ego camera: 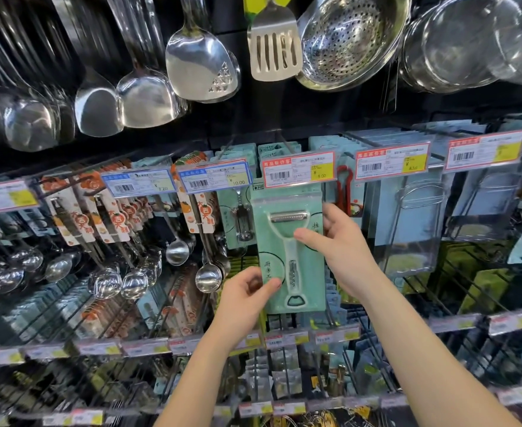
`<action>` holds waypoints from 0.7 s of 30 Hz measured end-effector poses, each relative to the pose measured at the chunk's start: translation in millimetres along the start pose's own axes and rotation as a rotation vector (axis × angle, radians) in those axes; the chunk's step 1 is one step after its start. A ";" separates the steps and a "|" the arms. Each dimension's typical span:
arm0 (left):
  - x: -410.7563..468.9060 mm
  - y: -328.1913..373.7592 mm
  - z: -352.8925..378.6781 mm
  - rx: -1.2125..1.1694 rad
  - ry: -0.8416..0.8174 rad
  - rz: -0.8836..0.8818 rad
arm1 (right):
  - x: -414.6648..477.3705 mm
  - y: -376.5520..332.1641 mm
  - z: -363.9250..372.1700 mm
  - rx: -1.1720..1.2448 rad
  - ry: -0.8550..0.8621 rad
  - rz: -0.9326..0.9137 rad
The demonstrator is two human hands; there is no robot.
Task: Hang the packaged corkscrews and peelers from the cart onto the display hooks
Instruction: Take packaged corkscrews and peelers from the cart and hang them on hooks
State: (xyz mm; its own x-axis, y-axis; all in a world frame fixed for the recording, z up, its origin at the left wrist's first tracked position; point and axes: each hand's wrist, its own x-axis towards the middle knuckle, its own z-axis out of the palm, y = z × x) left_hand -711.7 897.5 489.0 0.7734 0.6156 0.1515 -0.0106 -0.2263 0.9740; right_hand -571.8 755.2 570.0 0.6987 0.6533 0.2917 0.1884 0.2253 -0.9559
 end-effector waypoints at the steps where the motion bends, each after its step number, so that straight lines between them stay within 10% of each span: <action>1: 0.4 1.0 0.5 -0.008 0.007 0.006 | 0.6 -0.1 0.5 0.012 0.006 -0.011; 21: 0.8 9.1 12.9 -0.045 -0.005 -0.012 | 3.7 3.4 -4.4 0.027 0.015 -0.057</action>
State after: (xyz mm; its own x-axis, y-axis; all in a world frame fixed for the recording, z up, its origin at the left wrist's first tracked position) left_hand -703.0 886.1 495.8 0.7767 0.6144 0.1390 -0.0296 -0.1847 0.9823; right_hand -565.5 755.2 567.7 0.6979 0.6275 0.3453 0.2098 0.2818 -0.9362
